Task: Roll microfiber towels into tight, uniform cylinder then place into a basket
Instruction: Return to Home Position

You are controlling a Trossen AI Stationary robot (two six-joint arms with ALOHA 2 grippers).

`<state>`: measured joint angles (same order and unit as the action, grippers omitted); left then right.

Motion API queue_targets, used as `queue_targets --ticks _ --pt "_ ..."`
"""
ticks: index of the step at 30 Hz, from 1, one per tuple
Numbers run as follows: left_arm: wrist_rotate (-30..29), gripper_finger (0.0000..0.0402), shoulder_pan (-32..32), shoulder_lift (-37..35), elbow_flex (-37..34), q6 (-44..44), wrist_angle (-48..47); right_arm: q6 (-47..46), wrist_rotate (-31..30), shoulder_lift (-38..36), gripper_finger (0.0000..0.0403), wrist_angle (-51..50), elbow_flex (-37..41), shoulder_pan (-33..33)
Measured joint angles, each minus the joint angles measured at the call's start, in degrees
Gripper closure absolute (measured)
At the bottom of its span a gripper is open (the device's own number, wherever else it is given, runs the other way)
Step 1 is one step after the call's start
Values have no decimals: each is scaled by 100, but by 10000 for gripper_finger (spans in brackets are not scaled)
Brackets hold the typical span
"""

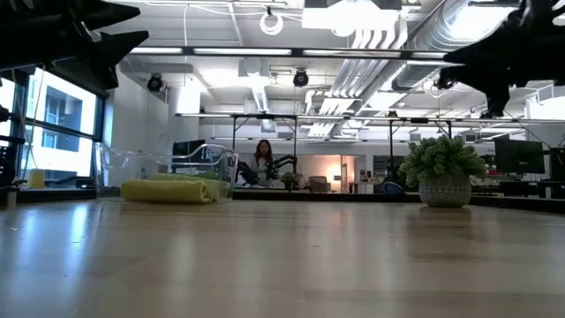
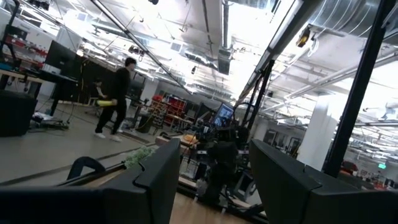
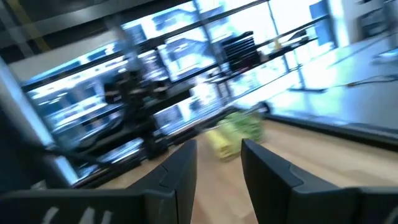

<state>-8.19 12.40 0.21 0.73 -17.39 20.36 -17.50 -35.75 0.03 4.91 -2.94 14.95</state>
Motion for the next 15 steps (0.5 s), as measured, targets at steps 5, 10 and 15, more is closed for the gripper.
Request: queue_targets --ticks 5,10,15 --pt "2 220 0 0 0 0 0 0 0 0 284 -2 0 -863" --pt "2 220 0 0 0 0 0 -2 0 0 284 -4 0 -1680" --pt "4 220 0 0 -1 0 0 -1 0 0 284 -4 0 -2486"
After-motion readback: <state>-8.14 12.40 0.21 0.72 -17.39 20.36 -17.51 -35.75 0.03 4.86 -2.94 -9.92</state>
